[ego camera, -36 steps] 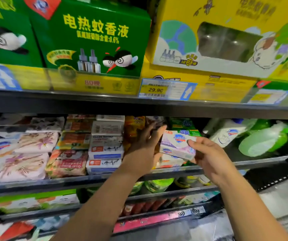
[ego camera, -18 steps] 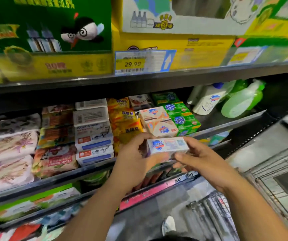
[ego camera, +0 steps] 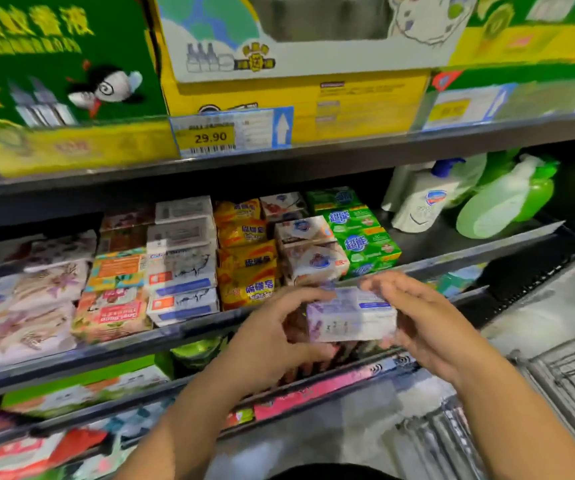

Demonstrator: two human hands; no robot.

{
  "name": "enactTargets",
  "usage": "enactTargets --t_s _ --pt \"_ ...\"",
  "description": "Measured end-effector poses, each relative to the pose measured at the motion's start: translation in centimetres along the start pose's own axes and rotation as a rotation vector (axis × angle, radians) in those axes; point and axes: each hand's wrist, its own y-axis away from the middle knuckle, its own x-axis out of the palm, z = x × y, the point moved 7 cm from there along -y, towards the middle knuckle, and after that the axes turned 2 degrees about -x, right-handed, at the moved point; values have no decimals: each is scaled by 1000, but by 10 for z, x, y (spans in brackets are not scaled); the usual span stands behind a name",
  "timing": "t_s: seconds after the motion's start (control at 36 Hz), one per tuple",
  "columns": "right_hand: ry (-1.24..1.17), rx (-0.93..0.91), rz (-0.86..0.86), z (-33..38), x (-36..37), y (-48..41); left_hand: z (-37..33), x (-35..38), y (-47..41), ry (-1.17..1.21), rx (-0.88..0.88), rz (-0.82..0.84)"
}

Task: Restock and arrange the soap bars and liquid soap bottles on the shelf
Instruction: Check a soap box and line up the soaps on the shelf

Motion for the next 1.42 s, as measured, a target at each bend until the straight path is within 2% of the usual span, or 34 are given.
enactTargets --t_s 0.06,0.11,0.22,0.42,0.53,0.61,0.69,0.81,0.89,0.97,1.03,1.19,1.31,1.42 --pt "-117 29 157 0 -2 3 -2 2 -1 82 -24 -16" --pt "-75 28 261 2 -6 7 -7 6 -1 208 -39 -48" --pt "162 0 153 3 -21 -1 -13 10 0 169 -31 -222" --pt "134 -42 130 -3 -16 -12 -17 22 12 289 -96 -525" --pt "219 -97 147 2 -14 -15 -11 32 24 382 -132 -443" --pt "85 2 350 -7 -7 -14 -8 31 35 178 -150 -434" --pt "58 81 554 -16 -4 -8 -6 26 47 81 -187 -535" --pt "397 -80 478 -2 -6 -10 -3 30 55 88 -191 -559" --pt "422 -159 434 15 -8 -9 -6 35 58 6 -205 -578" --pt "509 -217 425 23 -13 -7 -8 45 51 191 -191 -568" --pt "473 -222 412 23 -20 -6 -16 49 45 281 -154 -603" --pt "389 -192 340 2 -32 -3 -40 47 28 356 -2 -788" --pt "267 -85 389 -28 -7 5 -54 62 7 381 -14 -760" --pt "247 -17 406 -46 -11 9 -54 77 4 240 -44 -714"
